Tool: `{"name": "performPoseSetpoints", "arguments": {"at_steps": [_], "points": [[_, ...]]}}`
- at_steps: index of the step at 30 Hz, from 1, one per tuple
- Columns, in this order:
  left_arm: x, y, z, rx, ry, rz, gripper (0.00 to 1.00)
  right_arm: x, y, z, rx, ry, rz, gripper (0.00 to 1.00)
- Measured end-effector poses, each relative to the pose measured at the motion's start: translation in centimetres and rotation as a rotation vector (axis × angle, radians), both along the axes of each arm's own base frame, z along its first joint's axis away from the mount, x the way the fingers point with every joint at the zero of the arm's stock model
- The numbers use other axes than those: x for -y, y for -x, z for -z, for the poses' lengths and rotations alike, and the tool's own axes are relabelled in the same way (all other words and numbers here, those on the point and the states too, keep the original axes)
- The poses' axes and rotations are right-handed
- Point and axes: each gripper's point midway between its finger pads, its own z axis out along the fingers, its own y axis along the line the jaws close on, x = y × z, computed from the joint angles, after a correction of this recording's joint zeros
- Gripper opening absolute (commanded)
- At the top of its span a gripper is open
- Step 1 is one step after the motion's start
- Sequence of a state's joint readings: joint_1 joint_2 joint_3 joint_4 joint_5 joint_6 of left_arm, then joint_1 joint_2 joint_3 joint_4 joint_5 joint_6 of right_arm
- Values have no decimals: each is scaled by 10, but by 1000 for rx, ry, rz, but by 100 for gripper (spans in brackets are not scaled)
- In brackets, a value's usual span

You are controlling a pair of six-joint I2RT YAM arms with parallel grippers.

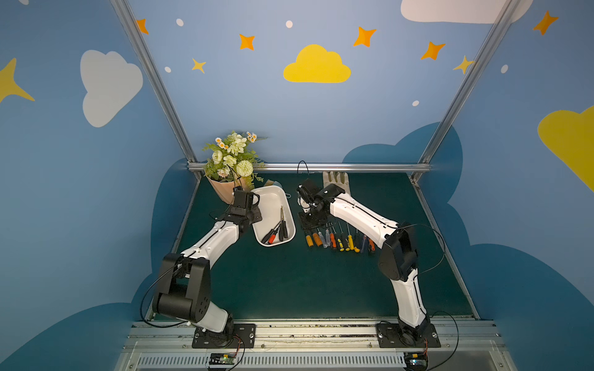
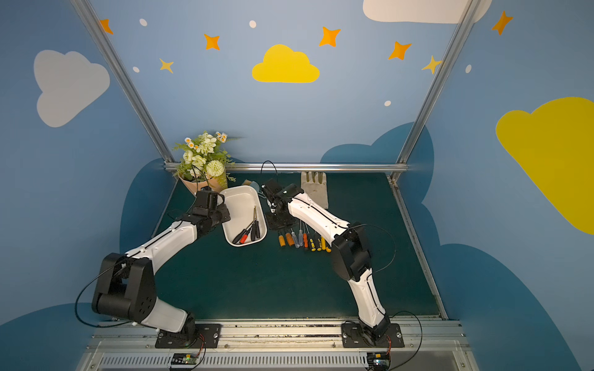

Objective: Take out the screwdriver from the storage box
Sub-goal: Pick up the screwdriver from the storage box.

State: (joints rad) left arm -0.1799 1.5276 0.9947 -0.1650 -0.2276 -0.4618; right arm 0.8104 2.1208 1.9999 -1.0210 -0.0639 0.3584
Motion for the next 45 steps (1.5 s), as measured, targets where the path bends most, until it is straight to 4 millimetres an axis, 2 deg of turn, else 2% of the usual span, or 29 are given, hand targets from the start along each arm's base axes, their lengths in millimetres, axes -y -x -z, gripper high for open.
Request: {"name": "performPoseSetpoints", "arguments": {"at_steps": [6, 11, 16, 22, 27, 30, 32, 35, 40, 45], "points": [[15, 2, 0, -1, 7, 36, 2, -30, 12, -13, -35, -138, -63, 41], [24, 3, 1, -3, 7, 56, 2, -48, 21, -14, -64, -185, -102, 38], [30, 4, 7, -20, 21, 64, 2, -57, 25, 11, -119, -161, -94, 32], [33, 5, 8, -24, 24, 70, 2, -52, 23, 46, -165, -93, -31, 32], [35, 5, 8, -24, 27, 73, 2, -48, 17, 57, -163, -58, 24, 28], [35, 6, 8, -24, 28, 74, 2, -48, 12, 62, -154, -40, 51, 21], [36, 6, 9, -25, 28, 75, 2, -49, 7, 65, -145, -28, 59, 21], [37, 6, 9, -25, 27, 78, 2, -53, 1, 73, -140, -16, 63, 26], [41, 9, 10, -30, 14, 84, 2, -54, 2, 84, -162, -7, 60, 32], [47, 12, 11, -40, 9, 90, 2, -58, 3, 92, -179, -5, 56, 32]]}}
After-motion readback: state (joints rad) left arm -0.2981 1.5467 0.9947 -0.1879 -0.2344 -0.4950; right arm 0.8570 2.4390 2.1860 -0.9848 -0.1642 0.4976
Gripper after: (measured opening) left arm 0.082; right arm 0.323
